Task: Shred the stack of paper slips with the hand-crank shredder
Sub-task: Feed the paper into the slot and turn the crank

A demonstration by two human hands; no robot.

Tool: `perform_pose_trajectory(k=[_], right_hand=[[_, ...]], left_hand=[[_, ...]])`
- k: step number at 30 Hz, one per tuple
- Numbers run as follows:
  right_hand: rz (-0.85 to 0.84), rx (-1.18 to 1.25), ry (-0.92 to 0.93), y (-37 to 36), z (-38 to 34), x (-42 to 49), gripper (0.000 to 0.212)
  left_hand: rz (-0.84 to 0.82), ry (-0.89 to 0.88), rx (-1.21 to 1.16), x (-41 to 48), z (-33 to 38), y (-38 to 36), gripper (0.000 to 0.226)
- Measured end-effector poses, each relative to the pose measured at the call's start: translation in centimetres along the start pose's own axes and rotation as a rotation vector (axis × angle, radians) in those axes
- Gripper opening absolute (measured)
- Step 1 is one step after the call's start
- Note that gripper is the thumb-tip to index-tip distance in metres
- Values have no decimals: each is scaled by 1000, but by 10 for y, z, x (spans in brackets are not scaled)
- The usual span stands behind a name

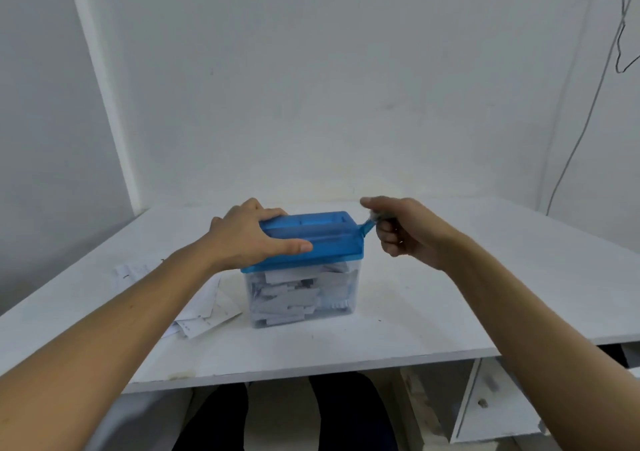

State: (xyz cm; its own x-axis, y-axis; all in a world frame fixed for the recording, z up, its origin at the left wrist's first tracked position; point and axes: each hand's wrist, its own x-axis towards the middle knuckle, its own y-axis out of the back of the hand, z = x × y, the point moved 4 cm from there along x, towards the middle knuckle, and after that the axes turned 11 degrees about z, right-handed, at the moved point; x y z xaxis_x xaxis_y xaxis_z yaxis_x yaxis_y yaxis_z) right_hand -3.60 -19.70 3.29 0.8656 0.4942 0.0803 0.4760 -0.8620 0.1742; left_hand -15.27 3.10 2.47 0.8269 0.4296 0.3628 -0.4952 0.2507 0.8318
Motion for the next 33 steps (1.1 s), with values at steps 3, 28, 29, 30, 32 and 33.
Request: perform_pose_trajectory(k=[3,28,29,30,32,33], right_hand=[[134,27,57,-4,-4,16,41],[202,-474,403,-100,-63,65,17],[176,-475,414,-109,-66,61,16],[150,-477,428,-118,-69,56,14],[100,-481,461,-139,-74,45,11],[77,-479,474,-149,-76,39,10]], left_hand=[[-43,-13,2,2,2,1,118],[24,271,-578,-6,-22,24,90],[71,288,-569,-5,-33,29,80],[106,302,-550,-5,-46,34,70],[143,331,-493,-7,-76,44,54],[156,349,-458,-9,-92,48,46]])
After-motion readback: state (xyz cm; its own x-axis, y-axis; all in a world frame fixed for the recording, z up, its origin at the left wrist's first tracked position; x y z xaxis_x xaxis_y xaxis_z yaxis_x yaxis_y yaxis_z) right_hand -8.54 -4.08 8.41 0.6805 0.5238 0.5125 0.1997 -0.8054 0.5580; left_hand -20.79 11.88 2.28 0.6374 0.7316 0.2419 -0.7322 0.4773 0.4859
